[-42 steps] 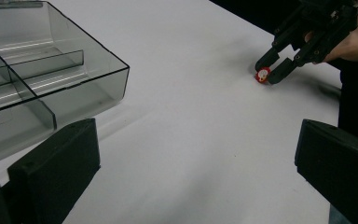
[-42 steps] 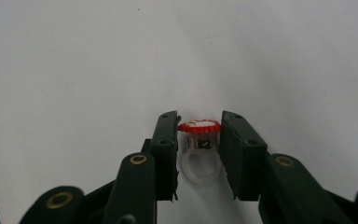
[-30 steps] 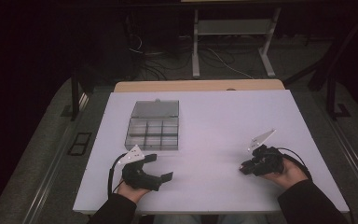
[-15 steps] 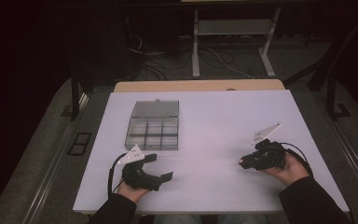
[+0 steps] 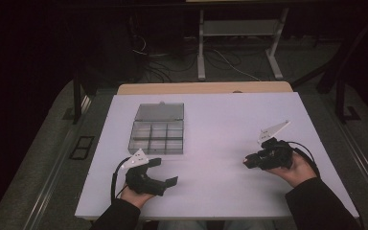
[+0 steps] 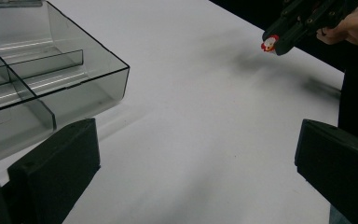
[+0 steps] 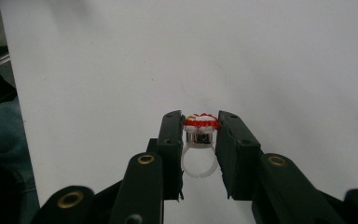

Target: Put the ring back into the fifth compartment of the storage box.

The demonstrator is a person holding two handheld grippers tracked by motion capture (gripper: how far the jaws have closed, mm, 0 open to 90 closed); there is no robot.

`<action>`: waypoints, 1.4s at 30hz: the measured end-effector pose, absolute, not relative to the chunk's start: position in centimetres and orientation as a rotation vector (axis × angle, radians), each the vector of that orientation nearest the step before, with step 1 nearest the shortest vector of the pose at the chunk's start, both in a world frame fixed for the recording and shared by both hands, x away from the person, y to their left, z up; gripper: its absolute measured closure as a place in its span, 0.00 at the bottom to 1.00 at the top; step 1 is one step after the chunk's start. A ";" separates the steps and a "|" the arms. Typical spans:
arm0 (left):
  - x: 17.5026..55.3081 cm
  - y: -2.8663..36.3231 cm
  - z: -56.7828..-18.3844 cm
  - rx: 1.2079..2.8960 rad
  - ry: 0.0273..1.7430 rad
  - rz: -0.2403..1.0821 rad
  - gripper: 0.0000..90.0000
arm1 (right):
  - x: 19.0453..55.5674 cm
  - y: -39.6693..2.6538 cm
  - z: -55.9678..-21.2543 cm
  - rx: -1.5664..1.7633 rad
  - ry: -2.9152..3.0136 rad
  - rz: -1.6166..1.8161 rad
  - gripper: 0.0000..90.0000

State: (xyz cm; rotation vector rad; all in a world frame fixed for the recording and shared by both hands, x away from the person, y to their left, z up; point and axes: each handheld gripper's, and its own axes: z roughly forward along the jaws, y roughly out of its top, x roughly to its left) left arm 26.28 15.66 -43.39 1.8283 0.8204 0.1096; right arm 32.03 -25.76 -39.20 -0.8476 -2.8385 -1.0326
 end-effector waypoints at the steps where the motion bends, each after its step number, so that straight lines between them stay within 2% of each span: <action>1: 26.3 15.7 -43.4 1.827 0.820 0.109 0.00 | 32.1 -25.7 -39.1 -0.842 -2.843 -1.033 0.79; 42: 26.3 15.7 -43.4 1.823 0.819 0.107 0.00 | 34.9 -19.7 -36.0 -0.669 -2.867 -1.104 0.78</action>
